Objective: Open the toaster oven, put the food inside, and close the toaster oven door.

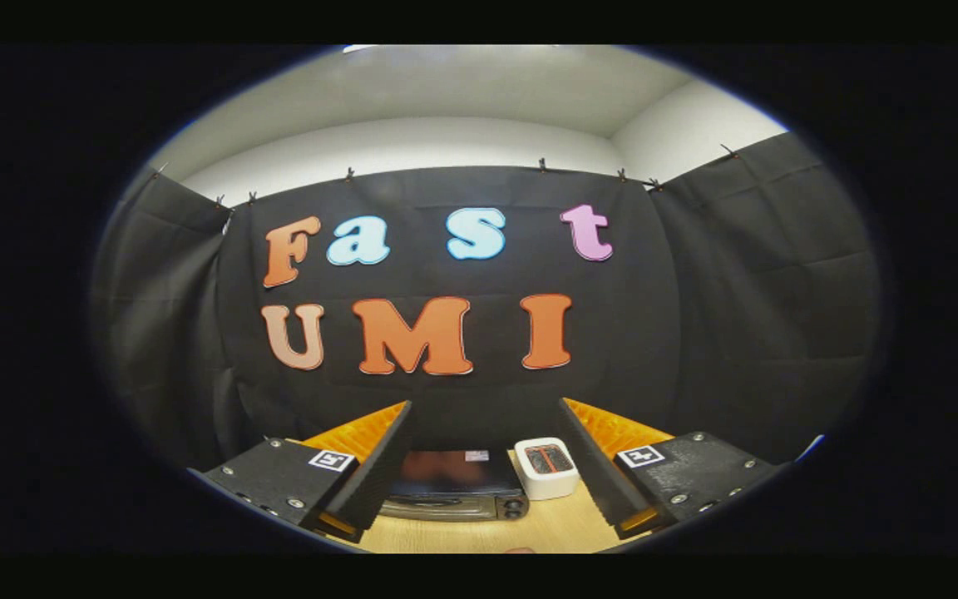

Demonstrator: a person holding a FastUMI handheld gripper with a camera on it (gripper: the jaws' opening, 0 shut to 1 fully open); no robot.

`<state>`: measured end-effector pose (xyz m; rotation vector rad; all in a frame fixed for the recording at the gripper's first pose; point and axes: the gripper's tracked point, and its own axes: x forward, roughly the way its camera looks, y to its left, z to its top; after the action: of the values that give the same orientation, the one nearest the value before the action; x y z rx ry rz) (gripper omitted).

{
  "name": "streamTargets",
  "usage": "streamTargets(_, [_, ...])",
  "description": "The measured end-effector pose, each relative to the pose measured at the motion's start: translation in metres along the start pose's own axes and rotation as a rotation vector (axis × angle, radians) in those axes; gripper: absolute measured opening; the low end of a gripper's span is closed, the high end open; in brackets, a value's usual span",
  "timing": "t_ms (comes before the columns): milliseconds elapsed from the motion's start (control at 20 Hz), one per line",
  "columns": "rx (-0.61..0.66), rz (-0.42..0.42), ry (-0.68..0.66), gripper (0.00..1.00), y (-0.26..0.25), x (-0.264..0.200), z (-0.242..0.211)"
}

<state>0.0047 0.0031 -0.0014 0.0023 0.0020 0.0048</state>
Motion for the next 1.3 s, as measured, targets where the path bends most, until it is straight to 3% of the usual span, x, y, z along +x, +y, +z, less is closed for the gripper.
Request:
streamTargets(650, [-0.009, 0.043, 0.015, 0.99, 0.025, 0.014, -0.024])
streamTargets(1300, [-0.016, 0.128, 0.187, 0.99, 0.079, 0.070, -0.155])
